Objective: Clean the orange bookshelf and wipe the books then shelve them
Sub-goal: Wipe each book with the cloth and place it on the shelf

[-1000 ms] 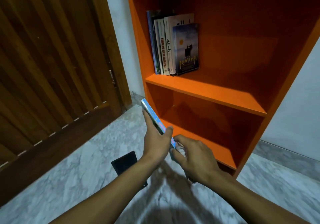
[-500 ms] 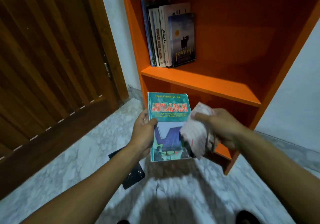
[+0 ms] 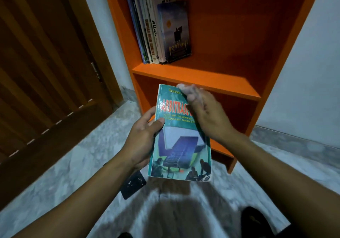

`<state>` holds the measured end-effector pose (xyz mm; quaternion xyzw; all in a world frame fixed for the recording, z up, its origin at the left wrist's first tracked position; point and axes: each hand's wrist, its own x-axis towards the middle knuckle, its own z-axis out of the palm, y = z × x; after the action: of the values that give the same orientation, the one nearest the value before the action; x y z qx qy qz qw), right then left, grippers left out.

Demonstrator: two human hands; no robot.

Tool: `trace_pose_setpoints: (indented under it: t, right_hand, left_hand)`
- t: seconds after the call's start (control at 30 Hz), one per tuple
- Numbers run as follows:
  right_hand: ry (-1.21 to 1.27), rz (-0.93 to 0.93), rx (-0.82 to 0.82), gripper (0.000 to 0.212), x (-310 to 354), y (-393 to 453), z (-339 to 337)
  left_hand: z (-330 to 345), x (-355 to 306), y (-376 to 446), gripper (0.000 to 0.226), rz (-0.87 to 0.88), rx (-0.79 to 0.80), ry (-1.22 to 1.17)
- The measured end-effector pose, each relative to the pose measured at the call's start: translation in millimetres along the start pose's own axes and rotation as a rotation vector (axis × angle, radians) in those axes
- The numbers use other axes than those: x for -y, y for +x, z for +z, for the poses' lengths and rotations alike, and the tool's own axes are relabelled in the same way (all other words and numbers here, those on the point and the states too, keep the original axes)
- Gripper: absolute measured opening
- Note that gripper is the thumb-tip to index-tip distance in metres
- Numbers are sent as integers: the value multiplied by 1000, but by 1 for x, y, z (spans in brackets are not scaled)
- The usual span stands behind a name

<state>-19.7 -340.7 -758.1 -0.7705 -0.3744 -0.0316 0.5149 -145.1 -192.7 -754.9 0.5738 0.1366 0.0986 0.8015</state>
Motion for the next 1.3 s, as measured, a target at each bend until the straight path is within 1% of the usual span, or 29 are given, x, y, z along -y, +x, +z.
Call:
trace_pose_setpoints:
  t: [0.03, 0.13, 0.23, 0.37, 0.47, 0.57, 0.63, 0.7, 0.77, 0.8, 0.87, 0.9, 0.93, 1.0, 1.03, 1.1, 1.13, 1.2, 1.27, 1.3]
  right_hand:
    - [-54, -17, 25, 43, -4, -4, 7]
    - [-11, 0, 50, 49, -3, -16, 20]
    - [47, 8, 112, 51, 1, -25, 28]
    - [-2, 23, 127, 52, -1, -39, 42]
    - [-47, -53, 111, 61, 1, -51, 48]
    - [-82, -166, 166, 61, 2, -63, 53]
    - [-169, -269, 178, 60, -2, -70, 59]
    - [-231, -348, 157, 59, -8, -74, 62]
    - [-220, -385, 198, 59, -11, -76, 60]
    - [-180, -374, 234, 53, -8, -76, 57]
    - [-46, -222, 277, 41, 2, -74, 53]
    - [39, -120, 258, 35, 8, -70, 51]
    - [121, -27, 191, 28, 12, -64, 52]
    - [263, 128, -19, 15, 16, -47, 49]
    - [333, 190, -122, 13, 18, -37, 45]
    - [420, 265, -269, 19, 21, -17, 31]
    - [438, 262, -307, 23, 23, -8, 23]
    - [412, 186, -338, 29, 26, 4, 13]
    - [306, 84, -303, 31, 25, 10, 17]
    - [210, 33, -264, 33, 25, 11, 21]
  left_hand:
    - [2, 0, 0, 33, 9, 5, -20]
    - [1, 3, 2, 33, 20, -16, -63]
    - [-4, 3, 5, 33, 4, -86, -108]
    - [-11, -2, 9, 32, 6, -172, -147]
    - [-17, -7, 10, 26, 3, -231, -203]
    - [-28, -12, 16, 24, -14, -330, -281]
    - [-34, -15, 19, 25, -23, -385, -315]
    - [-38, -20, 19, 24, -13, -420, -292]
    - [-43, -25, 18, 21, 30, -436, -205]
    - [-45, -27, 19, 20, 70, -444, -131]
    - [-50, -30, 20, 20, 152, -452, 16]
    - [-52, -31, 19, 21, 171, -447, 58]
    - [-53, -31, 19, 22, 174, -435, 84]
    - [-51, -28, 17, 21, 155, -403, 117]
    - [-48, -26, 14, 19, 144, -382, 132]
    - [-41, -20, 11, 19, 140, -335, 168]
    - [-36, -17, 9, 19, 141, -304, 194]
    - [-25, -10, 7, 22, 145, -220, 239]
    - [-11, -3, 3, 26, 153, -133, 264]
    - [-3, 0, 2, 26, 157, -97, 253]
